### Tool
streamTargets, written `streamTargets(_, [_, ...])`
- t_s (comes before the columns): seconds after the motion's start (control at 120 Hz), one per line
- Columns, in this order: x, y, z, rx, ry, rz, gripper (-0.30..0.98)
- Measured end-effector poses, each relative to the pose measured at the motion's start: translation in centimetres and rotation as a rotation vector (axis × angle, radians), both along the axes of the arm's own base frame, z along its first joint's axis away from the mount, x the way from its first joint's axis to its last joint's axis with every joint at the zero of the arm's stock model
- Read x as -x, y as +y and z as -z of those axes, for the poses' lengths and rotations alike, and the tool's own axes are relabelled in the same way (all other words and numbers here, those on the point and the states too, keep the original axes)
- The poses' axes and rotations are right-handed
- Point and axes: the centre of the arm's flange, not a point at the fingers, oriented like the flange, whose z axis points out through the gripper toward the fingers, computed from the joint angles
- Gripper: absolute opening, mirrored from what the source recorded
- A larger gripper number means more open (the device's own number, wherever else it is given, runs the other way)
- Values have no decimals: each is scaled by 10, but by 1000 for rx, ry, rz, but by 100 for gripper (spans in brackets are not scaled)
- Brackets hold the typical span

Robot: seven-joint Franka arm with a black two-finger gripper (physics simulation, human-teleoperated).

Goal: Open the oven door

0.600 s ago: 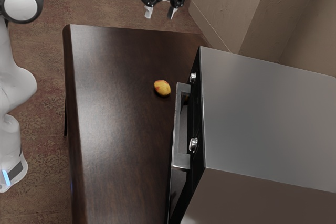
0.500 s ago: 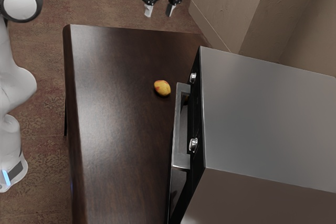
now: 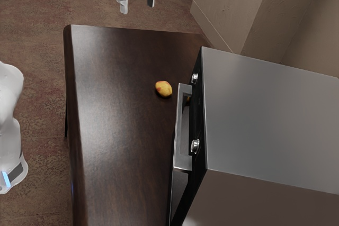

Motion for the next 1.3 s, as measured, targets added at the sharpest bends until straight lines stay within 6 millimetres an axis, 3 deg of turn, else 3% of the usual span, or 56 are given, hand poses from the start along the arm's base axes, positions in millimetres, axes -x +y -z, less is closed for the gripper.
streamTargets(0.142, [53, -62, 27, -57, -87, 40, 69])
streamTargets(0.233, [82, -105, 56, -99, -135, 99, 69])
streamTargets(0.283, [98, -114, 72, -108, -178, 118, 69])
streamTargets(0.358, [115, -118, 76, -103, -249, 137, 69])
streamTargets(0.467, [121, -128, 76, -95, -318, 186, 69])
streamTargets(0.617, [151, -173, 76, -124, -411, 319, 69])
streamTargets(0.725, [173, -197, 87, -128, -471, 402, 69])
streamTargets(0.817, [178, -210, 90, -126, -502, 459, 68])
streamTargets(1.117, [159, -234, 90, -132, -572, 565, 69])
streamTargets(1.3, [159, -254, 95, -176, -622, 651, 68])
